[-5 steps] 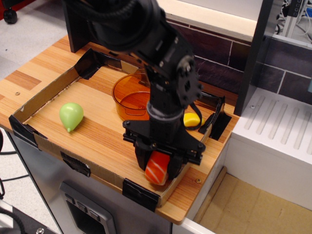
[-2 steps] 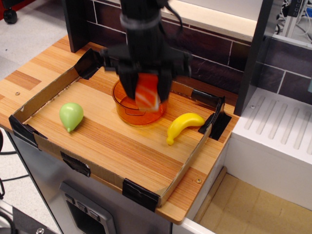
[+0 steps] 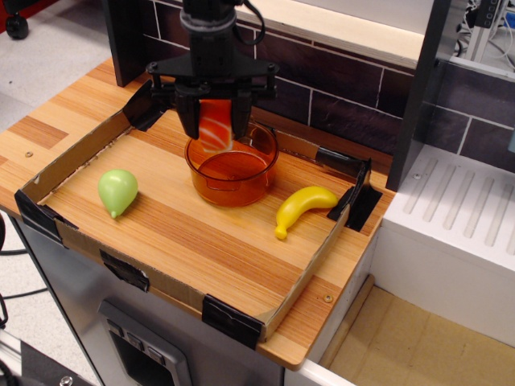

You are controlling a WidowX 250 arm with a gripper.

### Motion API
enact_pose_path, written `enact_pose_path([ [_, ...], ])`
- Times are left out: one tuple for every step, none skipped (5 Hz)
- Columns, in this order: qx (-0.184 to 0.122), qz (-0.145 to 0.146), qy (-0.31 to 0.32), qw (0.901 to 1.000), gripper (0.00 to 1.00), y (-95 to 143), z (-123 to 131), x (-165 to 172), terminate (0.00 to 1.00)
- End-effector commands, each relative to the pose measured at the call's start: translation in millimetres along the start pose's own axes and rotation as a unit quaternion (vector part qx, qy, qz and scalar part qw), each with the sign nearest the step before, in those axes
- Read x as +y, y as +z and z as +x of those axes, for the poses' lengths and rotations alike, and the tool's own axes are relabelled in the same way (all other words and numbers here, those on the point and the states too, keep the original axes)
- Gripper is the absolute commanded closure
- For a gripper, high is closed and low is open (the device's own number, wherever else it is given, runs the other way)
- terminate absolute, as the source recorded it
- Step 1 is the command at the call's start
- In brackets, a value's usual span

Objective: Put sushi in pot

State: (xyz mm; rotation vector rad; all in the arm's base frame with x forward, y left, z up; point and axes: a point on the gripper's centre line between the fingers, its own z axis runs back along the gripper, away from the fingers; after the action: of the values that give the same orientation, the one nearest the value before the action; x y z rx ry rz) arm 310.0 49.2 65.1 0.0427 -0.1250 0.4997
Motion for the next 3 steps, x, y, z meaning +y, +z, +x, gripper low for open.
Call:
enact_pose_path([
  [-0.020,0.016,-0.004,0.9997,0.00,-3.0,7.9,0.8,0.00],
  [-0.024,-0.003,-0.008,0.9997,0.00,10.4,1.3,-4.9,0.00],
  [-0.024,-0.023,-0.002,0.9994,0.00,34.7,0.1,-11.6,0.00],
])
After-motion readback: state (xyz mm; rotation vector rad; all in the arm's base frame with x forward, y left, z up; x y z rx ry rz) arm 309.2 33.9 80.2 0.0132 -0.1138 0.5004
